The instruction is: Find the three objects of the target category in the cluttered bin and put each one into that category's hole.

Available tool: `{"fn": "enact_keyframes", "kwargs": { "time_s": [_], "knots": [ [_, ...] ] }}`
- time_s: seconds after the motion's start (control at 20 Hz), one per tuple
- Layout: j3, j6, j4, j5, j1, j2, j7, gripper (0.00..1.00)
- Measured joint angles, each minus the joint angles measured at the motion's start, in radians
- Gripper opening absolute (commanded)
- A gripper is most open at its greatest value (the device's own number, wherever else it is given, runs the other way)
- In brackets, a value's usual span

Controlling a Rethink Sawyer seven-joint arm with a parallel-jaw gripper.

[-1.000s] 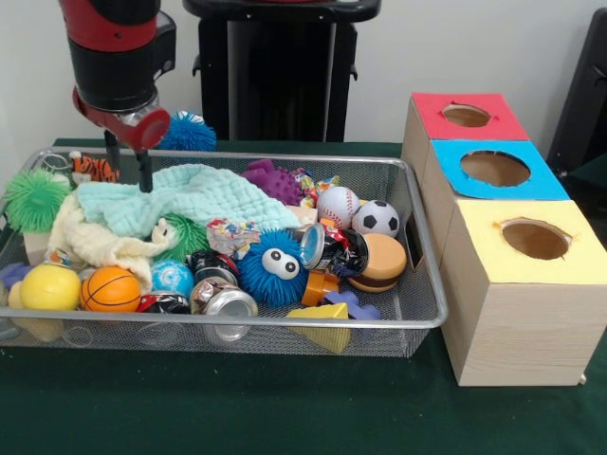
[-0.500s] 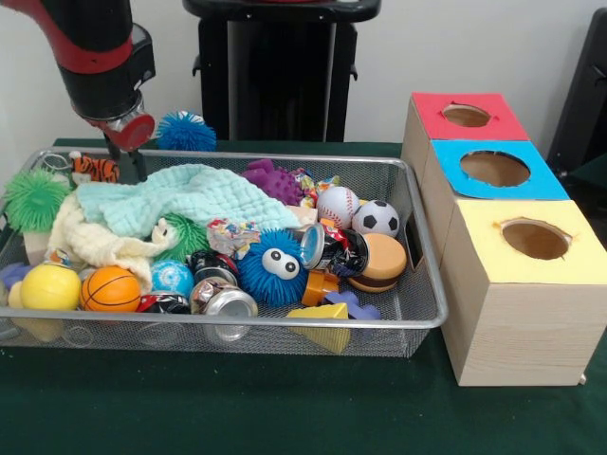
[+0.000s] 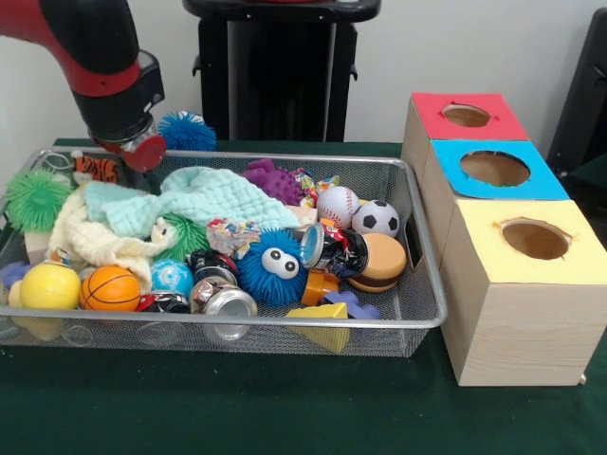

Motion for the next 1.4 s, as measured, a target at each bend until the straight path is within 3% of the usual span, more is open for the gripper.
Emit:
{"fn": "enact_keyframes", "kwargs": {
  "time_s": [0.25,0.5,0.7,0.75,1.4],
  "knots": [
    [0.029,-0.220,0.064,-0.069,-0.035,0.013,0.000,1.00],
    [0.055,-0.351,0.105,-0.110,-0.077,0.029,0.000,1.00],
    [0.082,-0.395,0.117,-0.124,-0.104,0.037,0.000,1.00],
    [0.085,-0.397,0.119,-0.126,-0.108,0.036,0.000,0.00],
    [0.082,-0.389,0.119,-0.103,-0.030,0.026,0.000,0.00]
  ]
}}
